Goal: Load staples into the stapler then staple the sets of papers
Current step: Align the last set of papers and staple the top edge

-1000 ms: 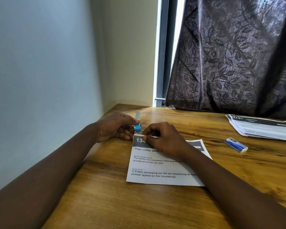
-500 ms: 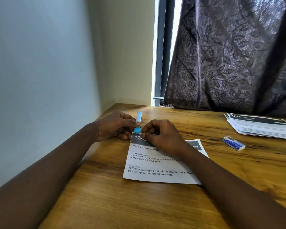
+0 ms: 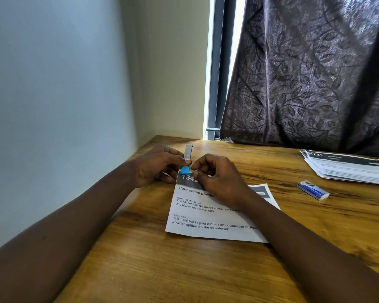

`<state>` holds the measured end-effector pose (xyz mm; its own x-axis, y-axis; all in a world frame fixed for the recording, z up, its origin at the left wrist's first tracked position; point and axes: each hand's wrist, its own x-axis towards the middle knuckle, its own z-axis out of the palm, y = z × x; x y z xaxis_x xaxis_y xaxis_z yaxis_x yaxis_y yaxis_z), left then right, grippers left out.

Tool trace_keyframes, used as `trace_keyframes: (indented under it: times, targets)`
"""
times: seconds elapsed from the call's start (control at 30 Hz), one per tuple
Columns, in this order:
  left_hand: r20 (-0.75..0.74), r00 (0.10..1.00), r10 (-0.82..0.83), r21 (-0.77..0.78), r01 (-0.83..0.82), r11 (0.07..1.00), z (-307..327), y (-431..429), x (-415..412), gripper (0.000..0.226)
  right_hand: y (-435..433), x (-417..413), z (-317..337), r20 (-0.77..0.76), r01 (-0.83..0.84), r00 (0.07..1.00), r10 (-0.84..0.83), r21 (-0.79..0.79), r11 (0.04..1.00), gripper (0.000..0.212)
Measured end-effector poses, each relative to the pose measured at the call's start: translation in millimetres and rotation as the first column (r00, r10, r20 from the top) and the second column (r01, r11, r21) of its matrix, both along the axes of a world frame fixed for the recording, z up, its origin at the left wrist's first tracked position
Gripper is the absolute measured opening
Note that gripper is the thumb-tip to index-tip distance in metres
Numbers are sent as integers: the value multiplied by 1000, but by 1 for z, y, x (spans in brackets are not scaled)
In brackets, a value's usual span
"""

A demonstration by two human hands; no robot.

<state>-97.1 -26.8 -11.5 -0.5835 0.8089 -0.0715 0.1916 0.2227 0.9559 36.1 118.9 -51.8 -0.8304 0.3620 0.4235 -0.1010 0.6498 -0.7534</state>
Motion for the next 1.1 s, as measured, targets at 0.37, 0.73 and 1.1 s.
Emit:
trace_keyframes:
  times: [0.37,0.73,1.1]
  targets:
    - [-3,991,137,72,-137,988,-7,12,13,16,-1,3,3,-43,60,997,-58,41,997,15]
    - [-732,619,286,107,-311,945,-9,1,-10,27,-5,5,5,-72,92,994,-80,193,977,21]
    - [-924,382,-29,-192,-395,898,-3,-7,1,45,-5,15,13,-216,195,965,-151,205,959,17]
